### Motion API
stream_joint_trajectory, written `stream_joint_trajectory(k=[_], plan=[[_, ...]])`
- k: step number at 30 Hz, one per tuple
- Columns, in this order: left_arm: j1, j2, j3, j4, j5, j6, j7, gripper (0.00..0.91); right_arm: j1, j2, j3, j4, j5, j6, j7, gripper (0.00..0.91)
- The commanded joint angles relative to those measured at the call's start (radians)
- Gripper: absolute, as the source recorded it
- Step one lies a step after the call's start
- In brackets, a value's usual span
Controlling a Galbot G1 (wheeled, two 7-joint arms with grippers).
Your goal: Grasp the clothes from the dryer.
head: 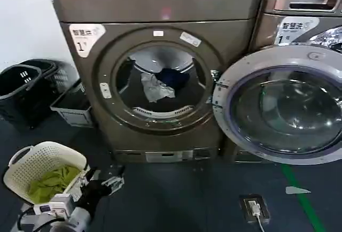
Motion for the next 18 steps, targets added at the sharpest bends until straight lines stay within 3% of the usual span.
stream_joint_trajectory(k=[1, 18], plan=[[0.000, 0.001, 0.000, 0.001, 0.003, 0.001, 0.002, 0.907, 0.002, 0.002, -0.001, 0.001, 0.002, 0.003, -0.003, 0.907], [0.000, -0.005, 0.003, -0.002, 0.008, 0.001, 0.003, 0.907, 0.006, 0.006, -0.004, 0.006, 0.007, 0.004, -0.009, 0.907]])
